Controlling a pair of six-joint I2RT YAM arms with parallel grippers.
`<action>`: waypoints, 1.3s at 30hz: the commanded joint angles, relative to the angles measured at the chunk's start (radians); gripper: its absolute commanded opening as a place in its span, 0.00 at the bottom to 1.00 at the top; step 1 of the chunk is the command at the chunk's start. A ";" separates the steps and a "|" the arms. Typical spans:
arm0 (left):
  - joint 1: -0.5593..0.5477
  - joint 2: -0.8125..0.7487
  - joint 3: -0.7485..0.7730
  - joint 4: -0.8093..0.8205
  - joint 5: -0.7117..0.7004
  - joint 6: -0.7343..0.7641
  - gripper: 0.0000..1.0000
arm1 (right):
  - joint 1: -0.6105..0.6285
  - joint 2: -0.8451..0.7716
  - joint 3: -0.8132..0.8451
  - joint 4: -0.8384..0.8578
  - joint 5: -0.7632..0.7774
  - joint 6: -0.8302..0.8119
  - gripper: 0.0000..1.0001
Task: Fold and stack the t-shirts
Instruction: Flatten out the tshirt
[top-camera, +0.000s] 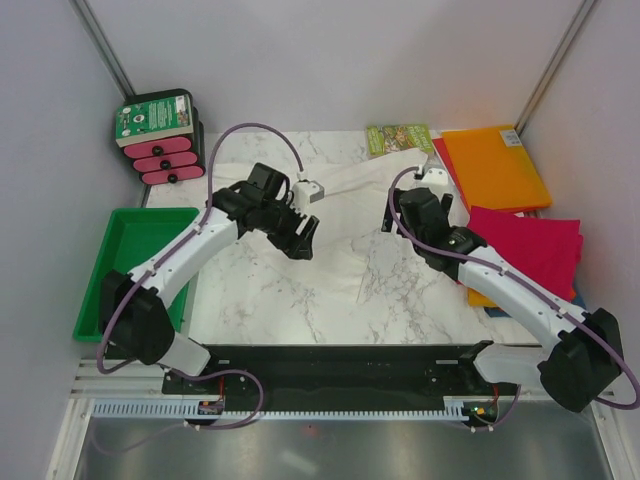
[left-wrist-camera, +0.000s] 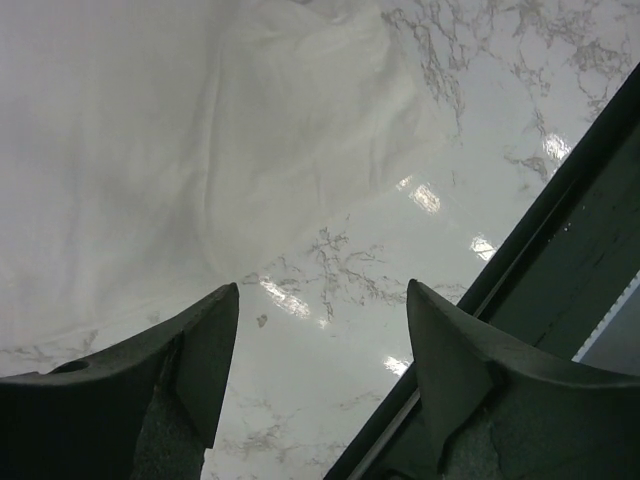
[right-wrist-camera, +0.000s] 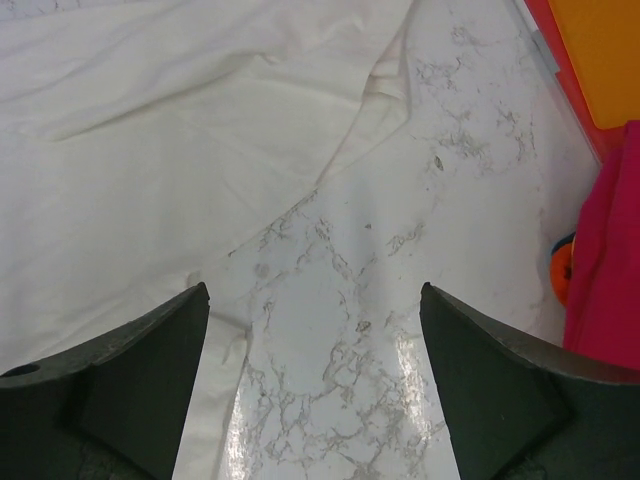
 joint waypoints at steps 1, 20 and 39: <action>-0.039 0.058 -0.070 0.041 0.070 0.048 0.72 | 0.009 -0.060 -0.026 -0.011 0.059 0.063 0.93; -0.268 0.353 -0.076 0.374 -0.007 0.055 0.72 | 0.042 0.031 -0.083 0.018 0.087 0.151 0.91; -0.369 0.569 0.053 0.443 -0.025 -0.033 0.70 | 0.048 0.035 -0.092 0.038 0.143 0.123 0.91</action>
